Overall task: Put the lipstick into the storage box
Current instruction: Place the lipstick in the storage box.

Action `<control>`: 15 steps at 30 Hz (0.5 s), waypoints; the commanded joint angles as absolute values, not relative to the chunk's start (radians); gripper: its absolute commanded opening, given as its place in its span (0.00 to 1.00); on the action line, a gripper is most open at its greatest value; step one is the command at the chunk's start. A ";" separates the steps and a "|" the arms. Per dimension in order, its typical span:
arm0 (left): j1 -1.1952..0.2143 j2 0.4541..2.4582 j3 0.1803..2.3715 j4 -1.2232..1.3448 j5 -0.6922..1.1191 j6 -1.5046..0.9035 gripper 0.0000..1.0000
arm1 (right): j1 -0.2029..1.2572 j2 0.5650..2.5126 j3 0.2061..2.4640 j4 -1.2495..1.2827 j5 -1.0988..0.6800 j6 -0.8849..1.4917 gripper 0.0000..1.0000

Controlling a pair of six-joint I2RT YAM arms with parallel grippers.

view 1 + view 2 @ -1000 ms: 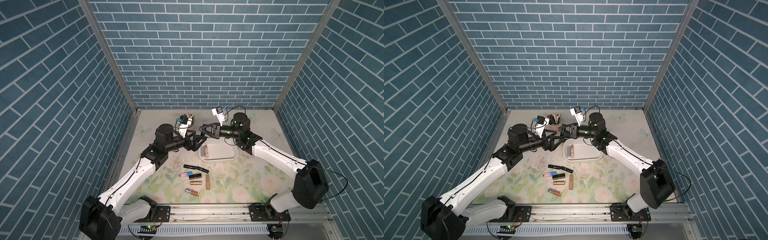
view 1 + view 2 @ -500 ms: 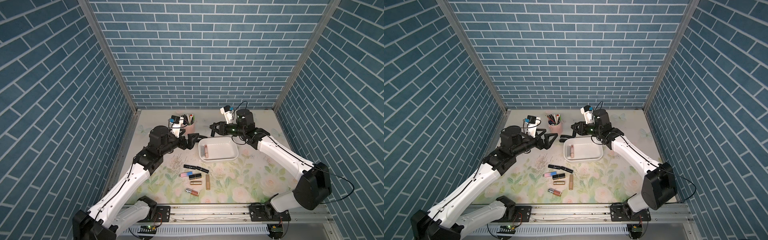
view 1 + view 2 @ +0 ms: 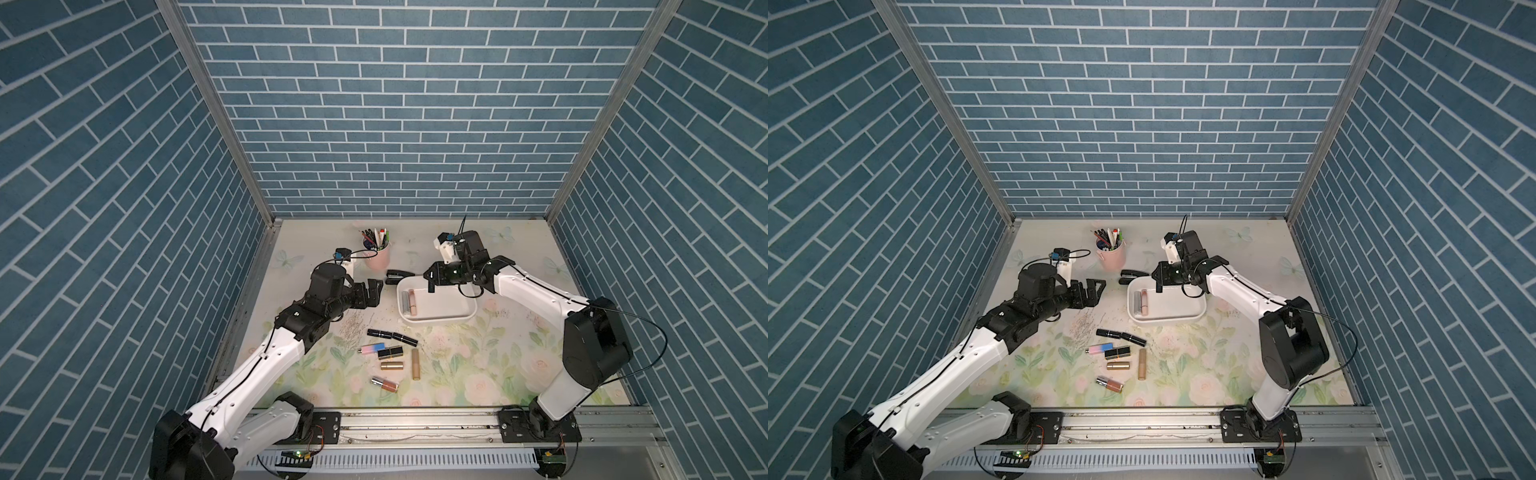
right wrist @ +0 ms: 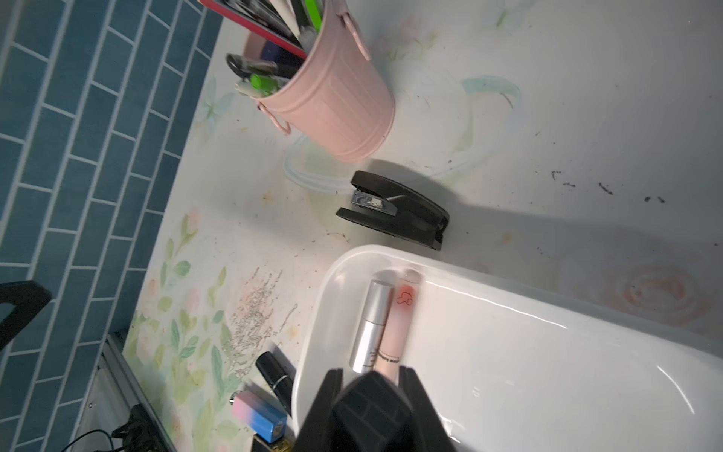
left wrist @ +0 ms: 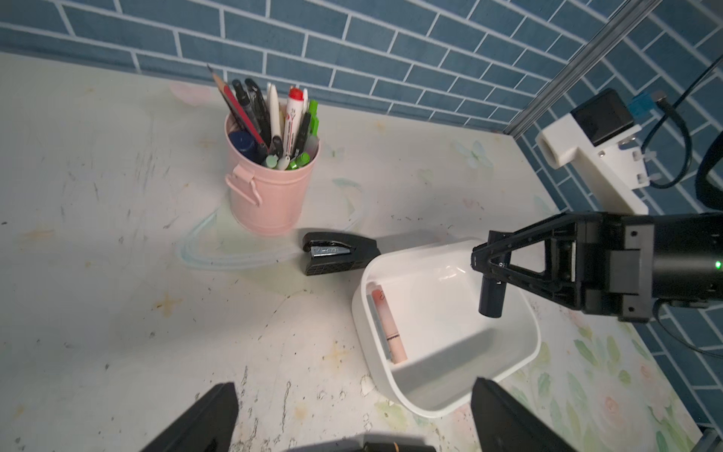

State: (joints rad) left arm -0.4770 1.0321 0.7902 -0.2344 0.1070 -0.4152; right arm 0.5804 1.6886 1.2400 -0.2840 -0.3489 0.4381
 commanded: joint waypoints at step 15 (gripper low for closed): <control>-0.473 1.049 0.686 -0.229 0.095 -0.424 1.00 | 0.596 1.858 1.223 -0.247 -0.354 0.392 0.16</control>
State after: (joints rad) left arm -0.4770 1.0458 0.7013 -0.2337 0.0975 -0.4187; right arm 0.5850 1.8370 1.2327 -0.2726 -0.3462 0.4179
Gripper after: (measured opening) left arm 0.995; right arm 0.251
